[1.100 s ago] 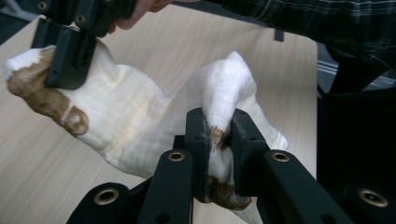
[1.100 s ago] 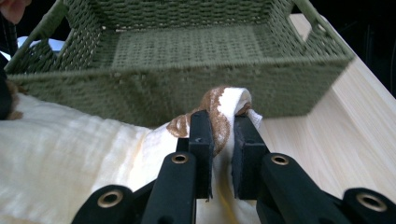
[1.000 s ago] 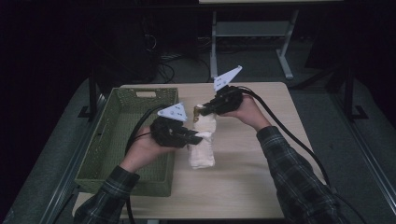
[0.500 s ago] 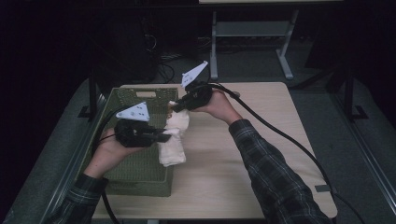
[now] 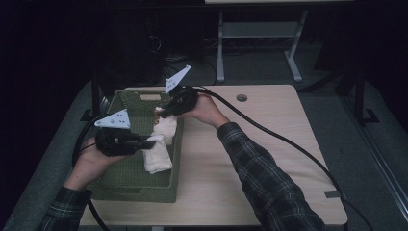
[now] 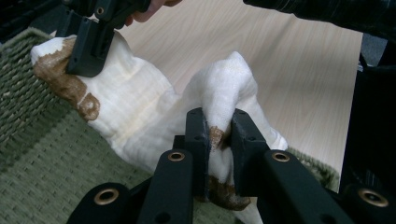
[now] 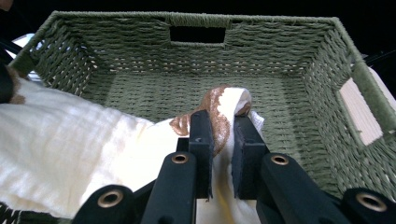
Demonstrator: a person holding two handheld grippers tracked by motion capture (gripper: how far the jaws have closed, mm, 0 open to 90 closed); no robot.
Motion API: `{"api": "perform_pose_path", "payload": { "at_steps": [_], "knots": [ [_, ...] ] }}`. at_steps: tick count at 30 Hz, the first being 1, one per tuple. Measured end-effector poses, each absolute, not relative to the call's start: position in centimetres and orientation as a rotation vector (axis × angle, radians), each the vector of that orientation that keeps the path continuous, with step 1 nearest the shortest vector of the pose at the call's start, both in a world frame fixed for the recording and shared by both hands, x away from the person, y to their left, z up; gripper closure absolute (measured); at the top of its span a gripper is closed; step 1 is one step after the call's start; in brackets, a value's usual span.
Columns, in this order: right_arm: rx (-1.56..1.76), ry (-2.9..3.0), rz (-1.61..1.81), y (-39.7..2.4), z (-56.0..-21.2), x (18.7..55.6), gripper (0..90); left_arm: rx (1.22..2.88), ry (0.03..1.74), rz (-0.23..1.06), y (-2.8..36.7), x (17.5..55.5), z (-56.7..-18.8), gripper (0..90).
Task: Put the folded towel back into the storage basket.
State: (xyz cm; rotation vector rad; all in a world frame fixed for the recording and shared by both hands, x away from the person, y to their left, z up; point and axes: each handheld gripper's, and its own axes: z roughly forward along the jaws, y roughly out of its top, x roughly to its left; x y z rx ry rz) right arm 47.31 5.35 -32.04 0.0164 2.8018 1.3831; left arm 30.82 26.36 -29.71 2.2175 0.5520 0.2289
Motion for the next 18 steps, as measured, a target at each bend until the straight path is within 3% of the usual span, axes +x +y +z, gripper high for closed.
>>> {"api": "perform_pose_path", "payload": {
  "at_steps": [12,18],
  "knots": [
    [0.019,2.840,1.370,6.6,-33.5,47.0,80.5,2.267,0.541,0.171,26.4,30.6,-31.8,76.3],
    [0.011,2.862,1.352,7.0,-34.1,46.9,80.5,2.262,0.547,0.206,26.0,30.8,-32.2,49.8]
  ]
}}
